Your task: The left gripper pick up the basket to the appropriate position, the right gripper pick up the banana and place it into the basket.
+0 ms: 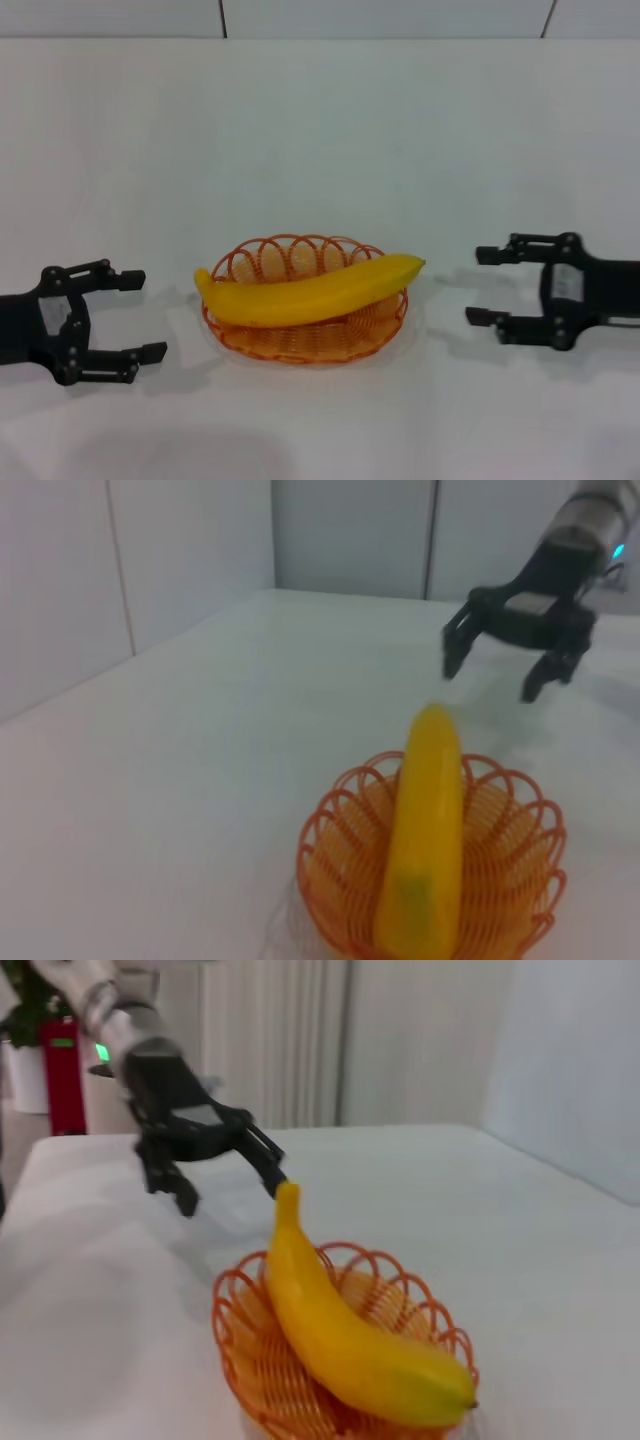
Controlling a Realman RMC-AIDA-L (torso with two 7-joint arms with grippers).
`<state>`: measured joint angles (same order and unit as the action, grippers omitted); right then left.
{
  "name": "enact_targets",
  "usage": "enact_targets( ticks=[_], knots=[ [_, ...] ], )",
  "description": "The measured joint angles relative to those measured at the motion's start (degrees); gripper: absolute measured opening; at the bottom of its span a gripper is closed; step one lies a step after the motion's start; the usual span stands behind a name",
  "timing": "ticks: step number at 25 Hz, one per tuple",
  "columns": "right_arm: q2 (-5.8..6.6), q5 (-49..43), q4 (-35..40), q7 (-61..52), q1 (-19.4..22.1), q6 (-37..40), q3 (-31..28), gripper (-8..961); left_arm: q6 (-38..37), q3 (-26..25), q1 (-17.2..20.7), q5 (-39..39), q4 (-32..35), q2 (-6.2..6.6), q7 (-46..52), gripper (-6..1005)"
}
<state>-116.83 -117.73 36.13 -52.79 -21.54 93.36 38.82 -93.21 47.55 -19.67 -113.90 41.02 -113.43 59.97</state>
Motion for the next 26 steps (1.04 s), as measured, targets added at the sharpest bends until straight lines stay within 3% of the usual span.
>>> enact_targets(
  ticks=[6,26],
  knots=[
    [0.05,0.2,-8.54,3.64,-2.79,-2.79,-0.58,693,0.23,-0.51,0.01,0.32,-3.11,-0.14,-5.44,906],
    [0.04,1.02,-9.62,4.26,-2.98,-2.48,-0.94,691,0.93,-0.53,-0.38,0.27,-3.84,-0.47,-5.72,906]
  ],
)
